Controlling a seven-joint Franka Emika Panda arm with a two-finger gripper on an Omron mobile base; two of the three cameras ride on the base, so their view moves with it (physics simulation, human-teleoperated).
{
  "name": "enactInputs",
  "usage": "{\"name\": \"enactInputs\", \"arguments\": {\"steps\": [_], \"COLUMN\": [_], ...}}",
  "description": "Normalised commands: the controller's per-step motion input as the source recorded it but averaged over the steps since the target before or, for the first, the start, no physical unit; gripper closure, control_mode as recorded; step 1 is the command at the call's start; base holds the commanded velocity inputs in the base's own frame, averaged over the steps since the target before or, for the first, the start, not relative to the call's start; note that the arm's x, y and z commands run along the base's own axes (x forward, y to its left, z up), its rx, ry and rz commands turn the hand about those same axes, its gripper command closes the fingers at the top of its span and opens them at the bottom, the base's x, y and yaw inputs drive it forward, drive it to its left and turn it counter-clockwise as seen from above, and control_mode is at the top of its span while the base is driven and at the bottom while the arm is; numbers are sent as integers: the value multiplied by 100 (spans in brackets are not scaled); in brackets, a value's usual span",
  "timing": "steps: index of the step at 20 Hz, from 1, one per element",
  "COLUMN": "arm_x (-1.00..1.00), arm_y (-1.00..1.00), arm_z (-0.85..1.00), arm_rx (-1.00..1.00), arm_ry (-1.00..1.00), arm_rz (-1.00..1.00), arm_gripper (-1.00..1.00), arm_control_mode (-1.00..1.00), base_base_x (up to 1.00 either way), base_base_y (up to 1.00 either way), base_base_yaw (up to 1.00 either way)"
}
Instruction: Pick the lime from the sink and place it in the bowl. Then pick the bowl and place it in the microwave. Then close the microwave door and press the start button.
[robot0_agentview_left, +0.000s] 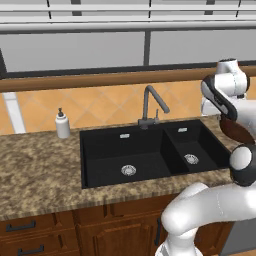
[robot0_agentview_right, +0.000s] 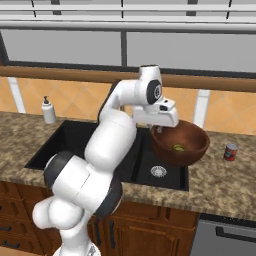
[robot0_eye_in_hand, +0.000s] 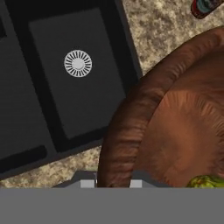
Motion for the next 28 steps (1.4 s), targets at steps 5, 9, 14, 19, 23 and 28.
{"name": "enactInputs", "arguments": {"steps": [5, 9, 14, 19, 23, 28], "arm_x": [-54, -50, -42, -54, -8, -4], "arm_y": [32, 28, 33, 17, 6, 0], "arm_z": [33, 47, 34, 16, -1, 0], "arm_rx": [0, -2, -10, -9, -1, 0], "arm_ry": [-28, -21, -13, -7, 1, -1], "arm_rz": [28, 31, 39, 23, 3, 0], "arm_gripper": [100, 100, 100, 100, 100, 100], "arm_control_mode": [-100, -100, -100, -100, -100, 100], "base_base_x": [0, 0, 0, 0, 0, -38], "base_base_y": [0, 0, 0, 0, 0, 0], "base_base_yaw": [0, 0, 0, 0, 0, -8]}}
